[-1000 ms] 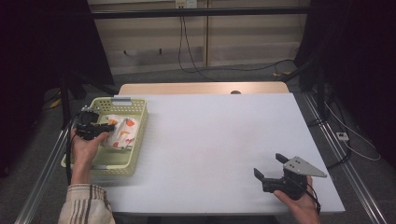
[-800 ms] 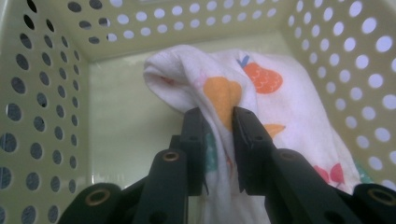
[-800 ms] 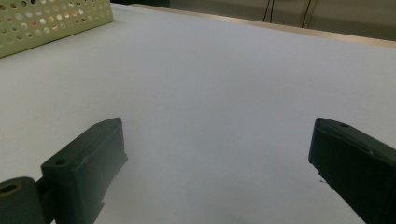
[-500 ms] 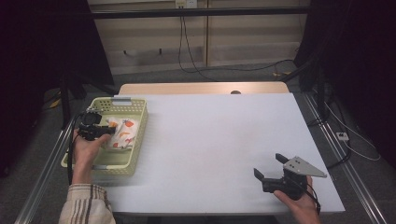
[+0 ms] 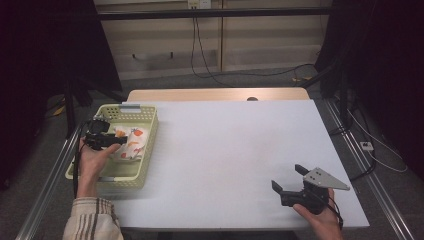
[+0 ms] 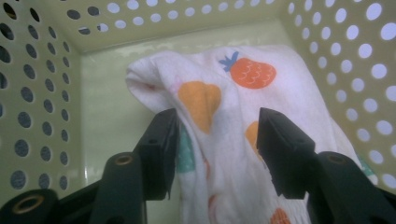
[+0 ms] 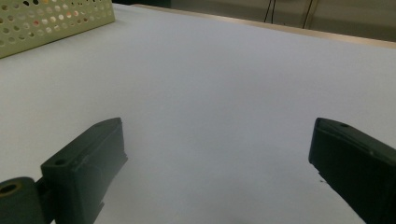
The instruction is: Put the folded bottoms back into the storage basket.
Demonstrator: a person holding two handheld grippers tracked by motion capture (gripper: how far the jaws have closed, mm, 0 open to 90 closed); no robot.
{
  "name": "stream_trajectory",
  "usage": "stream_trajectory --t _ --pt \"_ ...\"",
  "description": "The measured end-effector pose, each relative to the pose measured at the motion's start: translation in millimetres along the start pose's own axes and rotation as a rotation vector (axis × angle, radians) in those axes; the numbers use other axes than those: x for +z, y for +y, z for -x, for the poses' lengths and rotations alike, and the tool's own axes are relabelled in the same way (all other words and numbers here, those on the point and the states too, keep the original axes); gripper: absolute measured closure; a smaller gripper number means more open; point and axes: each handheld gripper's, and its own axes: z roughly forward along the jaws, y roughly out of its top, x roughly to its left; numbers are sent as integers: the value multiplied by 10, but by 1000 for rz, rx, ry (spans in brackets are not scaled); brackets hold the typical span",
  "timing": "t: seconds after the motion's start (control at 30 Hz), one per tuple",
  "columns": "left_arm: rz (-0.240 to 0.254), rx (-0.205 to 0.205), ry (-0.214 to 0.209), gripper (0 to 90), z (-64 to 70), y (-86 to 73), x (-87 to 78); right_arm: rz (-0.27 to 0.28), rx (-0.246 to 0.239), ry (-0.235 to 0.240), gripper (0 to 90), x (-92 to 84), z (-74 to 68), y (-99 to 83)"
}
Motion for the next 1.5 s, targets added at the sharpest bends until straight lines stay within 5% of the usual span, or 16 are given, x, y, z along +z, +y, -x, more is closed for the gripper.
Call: stream_trajectory --t 0.27,0.4,0.7,1.23,1.5 --pt "36 2 11 336 2 14 -45 1 2 1 39 -2 -1 0" --pt "49 0 -38 230 9 38 -72 2 3 3 39 -1 1 0" --pt "118 14 -75 67 35 79 -153 2 5 5 39 -3 -10 2" --pt "284 4 -55 66 104 87 -439 0 6 12 39 4 -5 3" --pt "379 49 -112 54 190 85 -459 -2 11 10 39 4 13 -6"
